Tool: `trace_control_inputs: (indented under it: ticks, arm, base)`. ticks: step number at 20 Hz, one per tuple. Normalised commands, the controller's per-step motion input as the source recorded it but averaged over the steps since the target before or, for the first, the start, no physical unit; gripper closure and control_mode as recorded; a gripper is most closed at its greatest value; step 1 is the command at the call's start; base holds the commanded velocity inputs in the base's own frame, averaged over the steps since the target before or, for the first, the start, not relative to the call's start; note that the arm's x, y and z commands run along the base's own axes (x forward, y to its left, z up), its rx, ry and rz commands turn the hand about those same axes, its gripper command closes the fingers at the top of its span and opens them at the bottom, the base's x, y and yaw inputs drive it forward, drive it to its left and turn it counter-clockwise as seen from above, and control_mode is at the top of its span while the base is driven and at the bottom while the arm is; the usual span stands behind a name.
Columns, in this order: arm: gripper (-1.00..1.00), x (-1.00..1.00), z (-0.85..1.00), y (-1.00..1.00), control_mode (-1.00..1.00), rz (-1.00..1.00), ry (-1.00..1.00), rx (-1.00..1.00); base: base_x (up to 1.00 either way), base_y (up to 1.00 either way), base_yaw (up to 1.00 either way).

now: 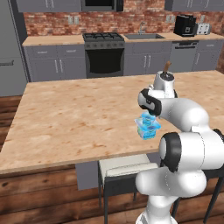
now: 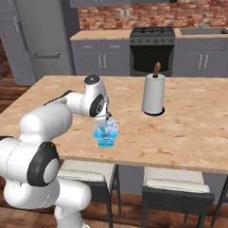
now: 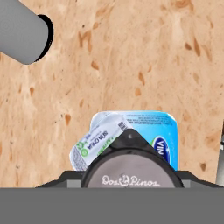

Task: Stack the yogurt containers by placing the smaller containers on top of the larger containers.

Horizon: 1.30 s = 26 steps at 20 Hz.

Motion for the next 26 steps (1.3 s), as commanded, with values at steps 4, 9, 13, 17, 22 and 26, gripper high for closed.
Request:
trace_control_inputs:
  ticks: [4,9,13,17,22,26]
  arm:
    - [-1.00,0.00,0.00,0.00,-1.00,0.00,0.00,0.00]
    - [-1.00,0.00,0.00,0.00,-1.00,0.00,0.00,0.00]
    - [-1.00,0.00,0.00,0.00,-1.00,0.00,0.00,0.00]
    - [-1.00,0.00,0.00,0.00,-1.00,0.00,0.00,0.00]
    - [-1.00,0.00,0.05,0.00,-1.00,0.00,0.00,0.00]
    - [-1.00,0.00,0.28,0.00,-1.00,0.00,0.00,0.01]
  base:
    - [0.00,0.00,0.00]
    - [0.00,0.00,0.00]
    - [0.00,0.00,0.00]
    - [0.00,0.00,0.00]
    - [0.00,0.00,0.00]
    - [0.00,0.00,0.00]
